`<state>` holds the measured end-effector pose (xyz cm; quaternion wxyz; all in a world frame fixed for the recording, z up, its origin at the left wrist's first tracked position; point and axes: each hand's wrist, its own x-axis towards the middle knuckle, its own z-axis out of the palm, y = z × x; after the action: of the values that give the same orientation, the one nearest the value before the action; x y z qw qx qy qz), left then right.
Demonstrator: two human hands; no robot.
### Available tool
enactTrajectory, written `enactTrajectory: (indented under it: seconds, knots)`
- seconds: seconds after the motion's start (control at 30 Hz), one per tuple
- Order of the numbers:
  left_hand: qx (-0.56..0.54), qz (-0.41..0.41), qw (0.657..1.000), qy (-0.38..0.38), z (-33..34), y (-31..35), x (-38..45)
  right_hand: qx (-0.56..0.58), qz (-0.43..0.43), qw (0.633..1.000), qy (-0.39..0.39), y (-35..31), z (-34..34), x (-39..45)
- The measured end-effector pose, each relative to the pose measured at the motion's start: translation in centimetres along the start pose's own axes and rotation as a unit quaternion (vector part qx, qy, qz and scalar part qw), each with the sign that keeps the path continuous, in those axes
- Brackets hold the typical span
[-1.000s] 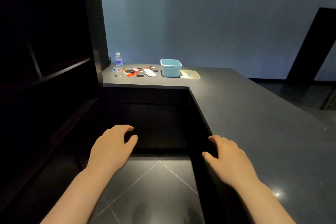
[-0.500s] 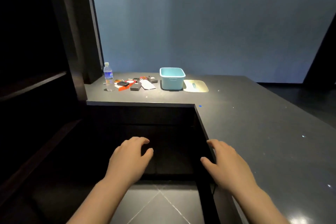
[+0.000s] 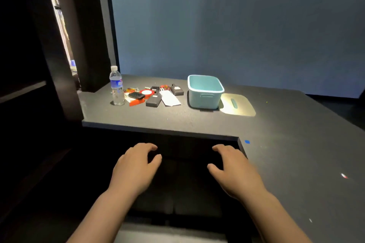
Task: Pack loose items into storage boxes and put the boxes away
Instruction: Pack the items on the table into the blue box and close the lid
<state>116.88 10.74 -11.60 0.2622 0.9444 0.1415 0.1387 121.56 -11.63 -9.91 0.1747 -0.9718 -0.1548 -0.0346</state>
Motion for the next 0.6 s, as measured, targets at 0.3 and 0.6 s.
enactTrajectory:
  seconds: [0.3,0.6]
  knots:
    - [-0.014,0.036,0.999,-0.037,1.4,-0.4,18.9,0.015,0.051,0.998,0.022,-0.7,1.8,14.8]
    - [-0.007,0.074,0.993,-0.088,8.4,0.9,30.2,0.01,0.083,0.996,0.017,4.3,4.0,27.0]
